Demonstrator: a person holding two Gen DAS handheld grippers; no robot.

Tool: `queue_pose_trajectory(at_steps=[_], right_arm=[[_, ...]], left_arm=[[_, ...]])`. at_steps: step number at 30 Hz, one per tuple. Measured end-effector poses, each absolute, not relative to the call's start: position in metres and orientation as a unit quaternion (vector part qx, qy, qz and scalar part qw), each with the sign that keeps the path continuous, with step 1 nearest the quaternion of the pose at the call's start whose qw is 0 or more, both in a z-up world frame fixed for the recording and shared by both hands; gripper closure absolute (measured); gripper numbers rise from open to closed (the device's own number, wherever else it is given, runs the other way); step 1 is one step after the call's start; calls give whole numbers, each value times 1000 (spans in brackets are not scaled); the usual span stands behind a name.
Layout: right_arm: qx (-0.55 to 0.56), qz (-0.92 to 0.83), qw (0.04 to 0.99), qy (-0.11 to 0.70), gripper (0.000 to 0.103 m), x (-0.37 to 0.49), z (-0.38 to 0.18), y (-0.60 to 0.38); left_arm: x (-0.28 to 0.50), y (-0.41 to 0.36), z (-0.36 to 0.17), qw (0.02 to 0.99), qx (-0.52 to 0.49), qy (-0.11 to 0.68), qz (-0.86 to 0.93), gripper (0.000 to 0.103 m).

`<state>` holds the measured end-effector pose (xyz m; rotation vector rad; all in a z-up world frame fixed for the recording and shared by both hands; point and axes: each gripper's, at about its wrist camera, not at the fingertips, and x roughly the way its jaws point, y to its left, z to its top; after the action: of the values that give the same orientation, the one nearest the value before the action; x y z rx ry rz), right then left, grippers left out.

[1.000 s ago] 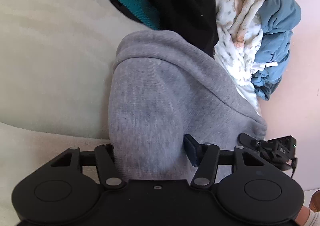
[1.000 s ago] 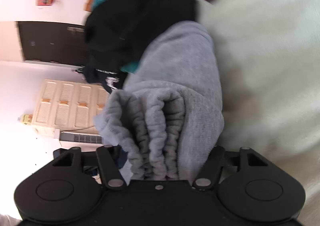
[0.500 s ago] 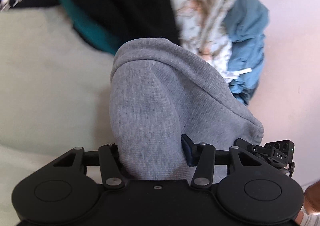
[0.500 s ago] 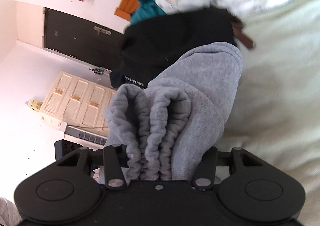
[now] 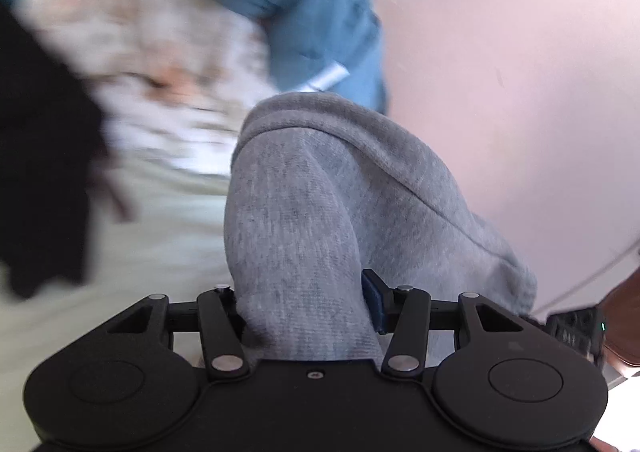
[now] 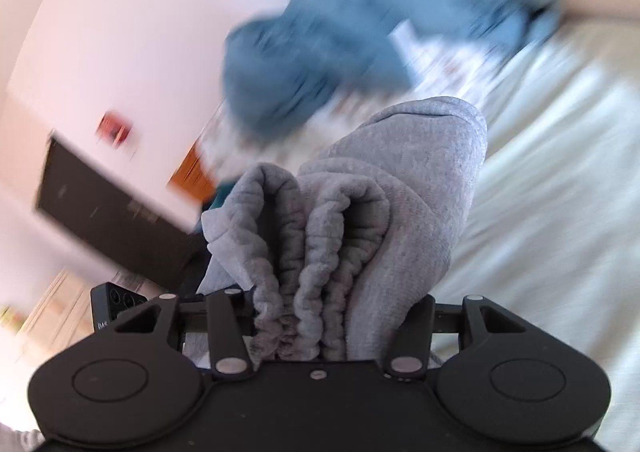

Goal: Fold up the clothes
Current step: 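Lift the bundle with both grippers and carry it toward the bed corner, then lower the bundle onto the bed and open both grippers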

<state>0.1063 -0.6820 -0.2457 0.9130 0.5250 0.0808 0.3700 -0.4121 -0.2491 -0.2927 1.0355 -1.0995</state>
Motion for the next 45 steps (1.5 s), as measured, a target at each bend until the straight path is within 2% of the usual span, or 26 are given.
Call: queue_pose_trajectory(at_steps=[7,9,13,17,22,23,25,29,31,33,35,36,38,45], right_arm=[[460,-95,861,197,53,29,-274,-751],[469,-124,855,184,53,15,-287,-761],[471,-184,845,175,54,-5,-322,-765],[493,-226,816,198,54,-20,-362,-775],[474,-231,823,213,56,-16,-372,-774],[470,-232,824,214,55,-15,-372,-773],[466,-235,825,216,51,-18,-371,-772],[464,-240,824,218,47,-17,-374,-770],[457,-236,827,225,42,-18,-372,-771],[447,-232,831,236,27,-19,-369,-771],[436,-232,835,243,17,-20,-364,-770],[430,-232,837,246,10,-21,-362,-769],[420,-233,838,260,0,-23,-356,-767],[366,-255,846,293,0,-26,-340,-758]], left_arm=[[355,-557,-264,668,-67,462,-580,49],[345,-605,-280,649,-48,466,-599,49],[330,-654,-313,629,-18,476,-614,50],[319,-671,-343,621,15,494,-608,50],[324,-667,-362,622,6,501,-602,48],[326,-667,-364,625,8,502,-598,47],[330,-667,-369,631,14,504,-590,37],[335,-662,-356,648,35,490,-583,29],[338,-657,-349,665,43,484,-567,18],[339,-651,-344,676,44,487,-552,12],[339,-643,-337,689,47,488,-534,8],[338,-638,-332,697,51,488,-523,2],[335,-630,-324,711,56,484,-507,1],[309,-610,-289,768,86,453,-444,0]])
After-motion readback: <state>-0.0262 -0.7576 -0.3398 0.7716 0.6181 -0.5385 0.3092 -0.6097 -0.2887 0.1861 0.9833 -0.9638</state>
